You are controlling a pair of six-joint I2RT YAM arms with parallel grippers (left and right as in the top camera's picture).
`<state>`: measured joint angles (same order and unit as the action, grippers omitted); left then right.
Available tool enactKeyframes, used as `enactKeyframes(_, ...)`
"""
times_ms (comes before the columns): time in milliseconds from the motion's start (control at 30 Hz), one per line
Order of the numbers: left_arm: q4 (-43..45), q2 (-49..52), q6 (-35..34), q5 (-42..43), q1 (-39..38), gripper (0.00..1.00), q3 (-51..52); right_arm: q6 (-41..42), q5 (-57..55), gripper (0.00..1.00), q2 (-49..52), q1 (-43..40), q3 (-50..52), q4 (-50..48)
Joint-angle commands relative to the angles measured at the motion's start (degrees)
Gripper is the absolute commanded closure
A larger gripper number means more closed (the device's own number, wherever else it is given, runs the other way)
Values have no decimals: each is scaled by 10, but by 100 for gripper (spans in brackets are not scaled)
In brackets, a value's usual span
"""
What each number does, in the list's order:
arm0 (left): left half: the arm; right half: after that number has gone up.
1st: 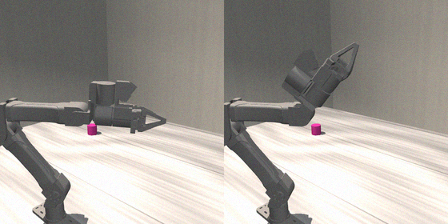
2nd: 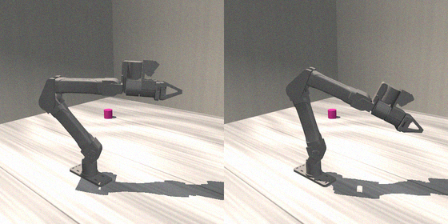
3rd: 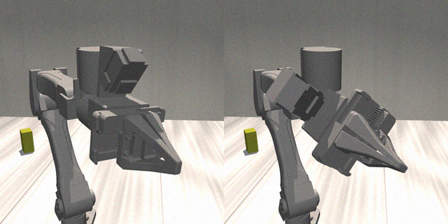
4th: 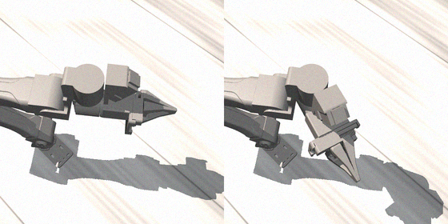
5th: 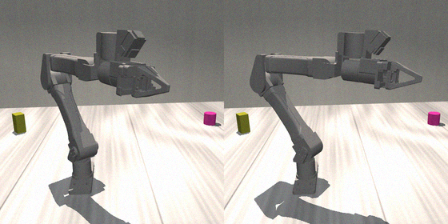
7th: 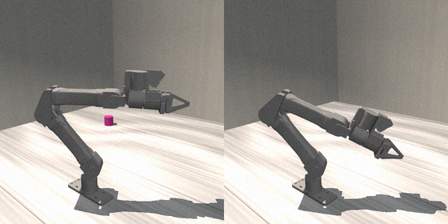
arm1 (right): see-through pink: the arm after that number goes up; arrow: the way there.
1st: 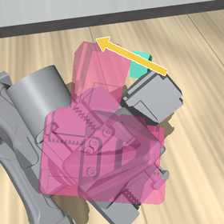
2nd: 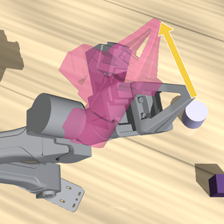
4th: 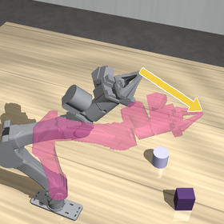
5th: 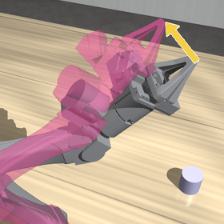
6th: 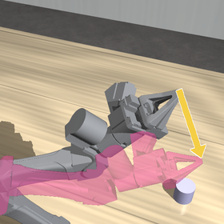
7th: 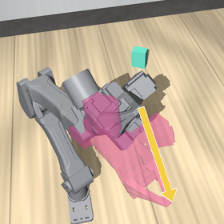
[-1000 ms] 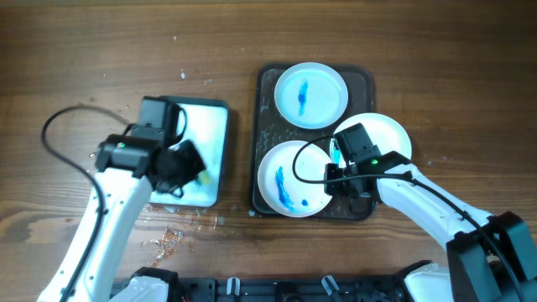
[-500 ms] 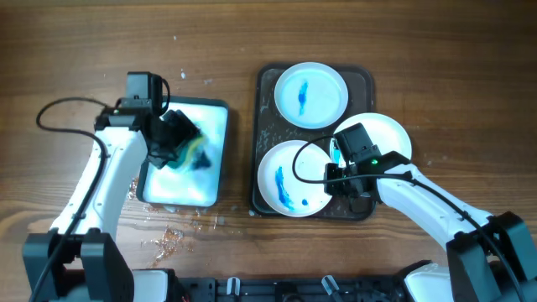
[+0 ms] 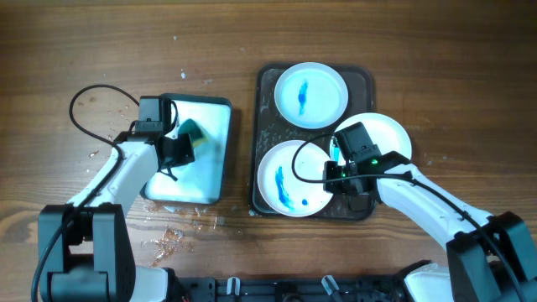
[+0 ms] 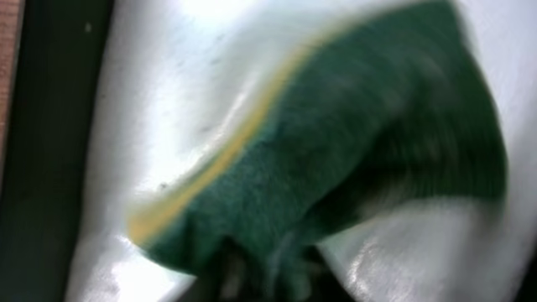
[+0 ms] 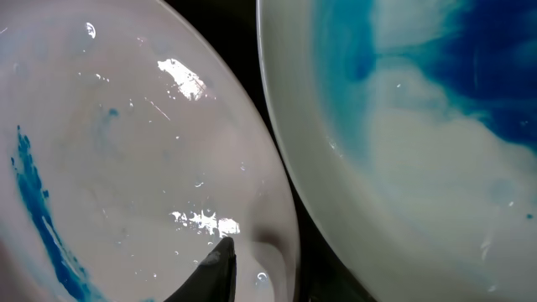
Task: Clean dirty plates on tray and stack at the side
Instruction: 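Scrub the lower white plate with the sponge in the left gripper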
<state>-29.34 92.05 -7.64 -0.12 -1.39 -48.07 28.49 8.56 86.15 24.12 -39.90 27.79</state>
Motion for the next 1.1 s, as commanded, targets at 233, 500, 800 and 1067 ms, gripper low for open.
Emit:
enactKeyframes(233, -318, -88, -63, 195, -3, 96, -201, -16, 5, 75, -1, 0, -2, 1)
enactKeyframes(500, -221, -66, -264, 224, -227, 96, -147, -30, 5, 75, -1, 0, -2, -2)
enactKeyframes(800, 0, 149, -432, 221, -372, 96, -100, -28, 5, 75, -1, 0, -2, 1)
enactKeyframes(1067, 43, 193, -421, 375, -380, 96, -100, -29, 5, 75, -1, 0, -2, 4)
